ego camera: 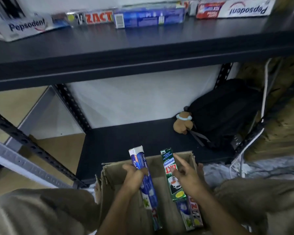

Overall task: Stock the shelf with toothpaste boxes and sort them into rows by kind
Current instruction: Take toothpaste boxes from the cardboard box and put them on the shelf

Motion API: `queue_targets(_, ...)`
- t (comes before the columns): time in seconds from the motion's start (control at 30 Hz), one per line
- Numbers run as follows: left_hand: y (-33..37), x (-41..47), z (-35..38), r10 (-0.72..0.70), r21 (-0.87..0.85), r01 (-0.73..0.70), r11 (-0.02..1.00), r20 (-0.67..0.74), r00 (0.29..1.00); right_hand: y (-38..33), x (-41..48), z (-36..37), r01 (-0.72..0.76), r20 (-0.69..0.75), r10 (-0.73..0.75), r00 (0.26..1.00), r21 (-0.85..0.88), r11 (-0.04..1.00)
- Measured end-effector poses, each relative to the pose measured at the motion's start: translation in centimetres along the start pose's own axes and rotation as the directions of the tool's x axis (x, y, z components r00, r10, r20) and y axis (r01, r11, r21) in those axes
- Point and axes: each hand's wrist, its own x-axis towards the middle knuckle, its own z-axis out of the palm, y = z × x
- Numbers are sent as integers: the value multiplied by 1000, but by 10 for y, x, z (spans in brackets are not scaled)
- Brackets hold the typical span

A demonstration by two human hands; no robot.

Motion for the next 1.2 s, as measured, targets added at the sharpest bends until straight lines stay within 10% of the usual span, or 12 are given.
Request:
queue_targets(0.67,129,-163,-48,703,84,-699,711,-68,707,-179,-74,-8,423,-26,-423,906,115,899)
queue_targets(1.07,271,-184,-107,894,559,-760,331,71,442,-326,-56,-44,701,44,-702,711,-117,703)
queue_targets(1.2,321,-161,-124,879,718,-659,223,144,455,-370,-25,-55,708,122,-711,692,-303,637)
